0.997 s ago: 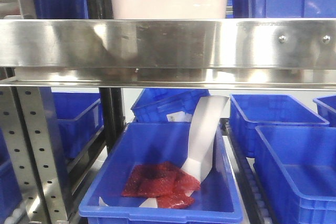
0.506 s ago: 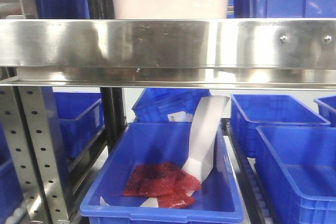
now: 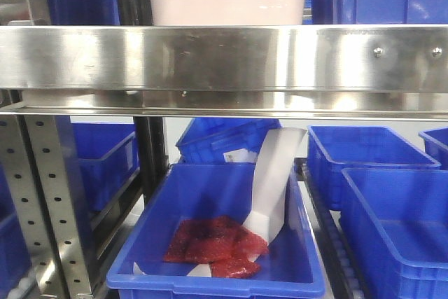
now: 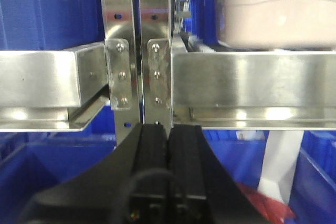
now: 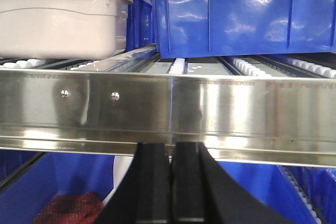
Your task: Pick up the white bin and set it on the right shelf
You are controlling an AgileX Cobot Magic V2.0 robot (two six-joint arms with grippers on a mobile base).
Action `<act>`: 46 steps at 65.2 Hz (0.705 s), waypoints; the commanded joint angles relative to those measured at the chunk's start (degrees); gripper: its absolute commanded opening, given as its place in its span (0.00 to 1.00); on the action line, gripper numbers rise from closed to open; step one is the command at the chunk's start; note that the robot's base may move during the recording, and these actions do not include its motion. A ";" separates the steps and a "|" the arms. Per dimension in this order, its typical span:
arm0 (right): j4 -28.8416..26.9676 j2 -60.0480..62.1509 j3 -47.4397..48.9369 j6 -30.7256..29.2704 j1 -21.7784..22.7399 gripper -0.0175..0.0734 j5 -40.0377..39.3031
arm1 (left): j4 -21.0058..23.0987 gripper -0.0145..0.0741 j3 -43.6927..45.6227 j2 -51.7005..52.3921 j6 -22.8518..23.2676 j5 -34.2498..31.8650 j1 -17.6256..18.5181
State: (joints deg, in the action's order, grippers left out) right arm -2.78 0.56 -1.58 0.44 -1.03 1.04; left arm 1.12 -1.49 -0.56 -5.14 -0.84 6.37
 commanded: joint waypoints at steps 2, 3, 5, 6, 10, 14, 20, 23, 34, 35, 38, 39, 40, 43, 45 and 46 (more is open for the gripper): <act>0.68 1.11 -0.08 0.08 0.51 0.25 -4.45 | -0.49 0.03 -0.01 -0.36 0.58 -6.89 0.32; 0.68 1.11 -0.08 0.08 0.51 0.25 -4.45 | -0.24 0.03 -0.02 -0.36 0.58 -6.89 0.32; 0.68 1.11 -0.08 0.08 0.51 0.25 -4.45 | -0.09 0.03 -0.11 -0.32 0.58 -6.51 0.32; 0.68 1.11 -0.08 0.08 0.51 0.25 -4.45 | -0.09 0.03 -0.11 -0.32 0.58 -6.37 0.32; 0.68 1.11 -0.08 0.08 0.51 0.25 -4.45 | 0.18 0.03 -0.11 -0.23 0.58 -6.22 0.32; 0.68 1.11 -0.08 0.08 0.51 0.25 -4.45 | 1.15 0.03 -0.11 -0.19 0.58 -6.22 0.32; 0.68 1.11 -0.08 0.08 0.51 0.25 -4.45 | 2.04 0.03 -0.11 -0.19 0.58 -5.64 0.32; 0.68 1.11 -0.08 0.08 0.51 0.25 -4.45 | 2.04 0.03 -0.11 -0.19 0.58 -4.59 0.32; 0.68 1.11 -0.08 0.08 0.51 0.25 -4.45 | 1.91 0.03 -0.11 -0.19 0.58 0.26 0.32; 0.68 1.11 -0.08 0.08 0.51 0.25 -4.45 | 1.91 0.03 -0.11 -0.19 0.58 0.01 0.32; 0.68 1.11 -0.08 0.08 0.51 0.25 -4.45 | 1.91 0.03 -0.11 -0.19 0.58 -0.70 0.32; 0.68 1.11 -0.08 0.08 0.51 0.25 -4.45 | 1.91 0.03 -0.11 -0.19 0.58 -1.01 0.32; 0.68 1.11 -0.08 0.08 0.51 0.25 -4.45 | 1.91 0.03 -0.11 -0.19 0.58 -1.17 0.32; 0.68 1.11 -0.08 0.08 0.51 0.25 -4.45 | 1.91 0.03 -0.11 -0.19 0.58 -1.50 0.32; 0.68 1.11 -0.08 0.08 0.51 0.25 -4.45 | 2.05 0.03 -0.11 -0.19 0.58 -1.43 0.32; 0.68 1.11 -0.08 0.08 0.51 0.25 -4.45 | 2.05 0.03 -0.11 -0.19 0.58 -1.43 0.32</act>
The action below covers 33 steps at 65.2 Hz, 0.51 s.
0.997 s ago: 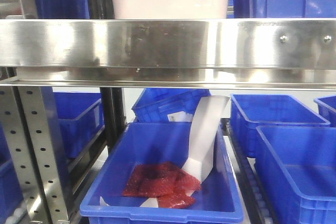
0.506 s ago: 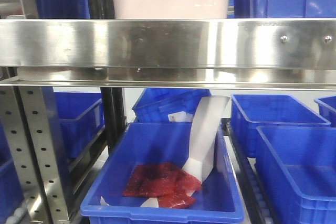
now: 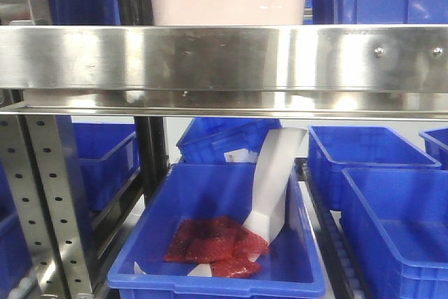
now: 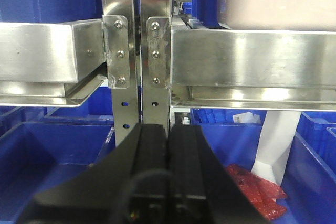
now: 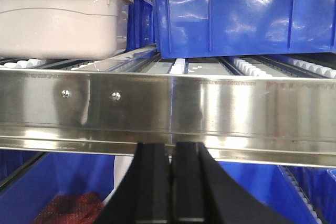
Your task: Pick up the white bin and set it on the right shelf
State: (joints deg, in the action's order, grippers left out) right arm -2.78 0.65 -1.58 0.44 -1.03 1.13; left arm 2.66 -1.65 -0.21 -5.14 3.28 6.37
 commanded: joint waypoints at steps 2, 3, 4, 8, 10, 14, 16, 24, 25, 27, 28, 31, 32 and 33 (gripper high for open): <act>0.68 1.02 -0.08 0.08 0.51 0.25 -4.55 | 0.61 0.03 0.04 -0.53 0.58 -5.55 0.32; 0.68 1.02 -0.08 0.08 0.51 0.25 -4.55 | 0.78 0.03 0.04 -0.53 0.58 -5.55 0.32; 0.68 1.02 -0.08 0.08 0.51 0.25 -4.55 | 0.78 0.03 0.04 -0.53 0.58 -5.55 0.32; 0.68 1.02 -0.08 0.08 0.51 0.25 -4.55 | 0.99 0.03 0.04 -0.53 0.58 -5.55 0.32; 0.68 1.02 -0.08 0.08 0.51 0.25 -4.55 | 0.93 0.03 0.04 -0.53 0.58 -5.55 0.32; 0.68 1.02 -0.08 0.08 0.51 0.25 -4.55 | 0.93 0.03 0.04 -0.53 0.58 -5.55 0.32; 0.68 1.02 -0.08 0.08 0.51 0.25 -4.55 | 0.93 0.03 0.04 -0.53 0.58 -5.55 0.32; 0.68 1.02 -0.08 0.08 0.51 0.25 -4.55 | 0.93 0.03 0.04 -0.53 0.58 -5.55 0.32; 0.68 1.02 -0.08 0.08 0.51 0.25 -4.55 | 0.93 0.03 0.04 -0.53 0.58 -5.55 0.32; 0.68 1.02 -0.08 0.08 0.51 0.25 -4.55 | 0.93 0.03 0.04 -0.53 0.58 -5.55 0.32; 0.68 1.02 -0.08 0.08 0.51 0.25 -4.55 | 0.93 0.03 0.04 -0.53 0.58 -5.55 0.32; 0.68 1.02 -0.08 0.08 0.51 0.25 -4.55 | 0.93 0.03 0.04 -0.53 0.58 -5.55 0.32; 0.68 1.02 -0.08 0.08 0.51 0.25 -4.55 | 0.93 0.03 0.04 -0.53 0.58 -5.55 0.32; 0.68 1.02 -0.08 0.08 0.51 0.25 -4.55 | 0.93 0.03 0.04 -0.53 0.58 -5.55 0.32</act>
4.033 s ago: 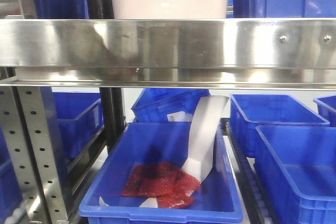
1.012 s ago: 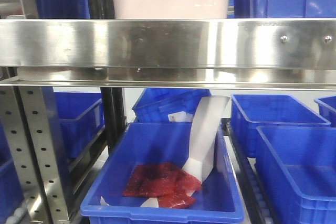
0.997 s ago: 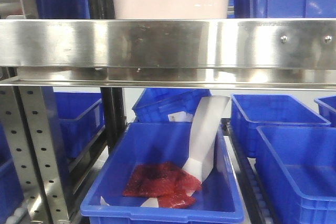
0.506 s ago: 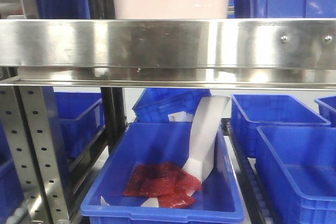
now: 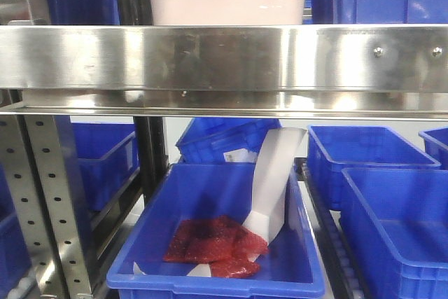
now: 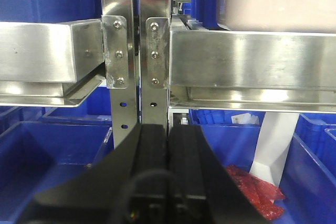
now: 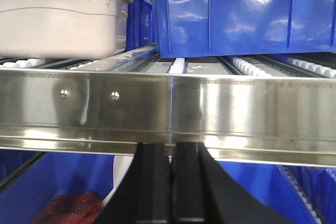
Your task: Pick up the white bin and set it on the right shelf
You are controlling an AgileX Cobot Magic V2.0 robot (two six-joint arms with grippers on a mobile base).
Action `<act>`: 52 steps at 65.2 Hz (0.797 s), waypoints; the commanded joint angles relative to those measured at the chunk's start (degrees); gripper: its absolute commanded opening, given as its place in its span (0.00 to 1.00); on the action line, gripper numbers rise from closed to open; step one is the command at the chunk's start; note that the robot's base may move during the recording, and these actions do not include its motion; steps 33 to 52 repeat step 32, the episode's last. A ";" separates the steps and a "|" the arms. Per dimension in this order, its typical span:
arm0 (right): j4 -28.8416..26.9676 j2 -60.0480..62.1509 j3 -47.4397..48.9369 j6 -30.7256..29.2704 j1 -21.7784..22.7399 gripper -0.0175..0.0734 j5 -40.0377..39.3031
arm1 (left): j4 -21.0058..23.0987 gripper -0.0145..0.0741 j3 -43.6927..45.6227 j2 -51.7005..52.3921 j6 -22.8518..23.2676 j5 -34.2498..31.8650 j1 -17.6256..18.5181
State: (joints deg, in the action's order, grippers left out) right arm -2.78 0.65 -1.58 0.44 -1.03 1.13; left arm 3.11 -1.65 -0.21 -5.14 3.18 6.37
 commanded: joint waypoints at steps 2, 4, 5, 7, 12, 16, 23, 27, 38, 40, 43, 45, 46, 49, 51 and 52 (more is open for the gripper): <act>0.68 1.02 -0.08 0.08 0.51 0.25 -4.55 | 0.48 0.03 0.04 -0.53 0.58 -5.45 0.32; 0.68 1.02 -0.08 0.08 0.51 0.25 -4.55 | 0.48 0.03 0.04 -0.53 0.58 -5.45 0.32; 0.68 1.02 -0.08 0.08 0.51 0.25 -4.55 | 0.48 0.03 0.04 -0.53 0.58 -5.45 0.32; 0.68 1.02 -0.08 0.08 0.51 0.25 -4.55 | 0.48 0.03 0.04 -0.53 0.58 -5.45 0.32; 0.68 1.02 -0.08 0.08 0.51 0.25 -4.55 | 0.48 0.03 0.04 -0.53 0.58 -5.45 0.32; 0.68 1.02 -0.08 0.08 0.51 0.25 -4.55 | 0.48 0.03 0.04 -0.53 0.58 -5.45 0.32; 0.68 1.02 -0.08 0.08 0.51 0.25 -4.55 | 0.48 0.03 0.04 -0.53 0.58 -5.45 0.32; 0.68 1.02 -0.08 0.08 0.51 0.25 -4.55 | 0.48 0.03 0.04 -0.53 0.58 -5.45 0.32; 0.68 1.02 -0.08 0.08 0.51 0.25 -4.55 | 0.48 0.03 0.04 -0.53 0.58 -5.45 0.32; 0.68 1.02 -0.08 0.08 0.51 0.25 -4.55 | 0.48 0.03 0.04 -0.53 0.58 -5.45 0.32; 0.68 1.02 -0.08 0.08 0.51 0.25 -4.55 | 0.48 0.03 0.04 -0.53 0.58 -5.45 0.32; 0.68 1.02 -0.08 0.08 0.51 0.25 -4.55 | 0.48 0.03 0.04 -0.53 0.58 -5.45 0.32; 0.68 1.02 -0.08 0.08 0.51 0.25 -4.55 | 0.48 0.03 0.04 -0.53 0.58 -5.45 0.32; 0.68 1.02 -0.08 0.08 0.51 0.25 -4.55 | 0.48 0.03 0.04 -0.53 0.58 -5.45 0.32; 0.68 1.02 -0.08 0.08 0.51 0.25 -4.55 | 0.48 0.03 0.04 -0.53 0.58 -5.45 0.32; 0.68 1.02 -0.08 0.08 0.51 0.25 -4.55 | 0.48 0.03 0.04 -0.53 0.58 -5.45 0.32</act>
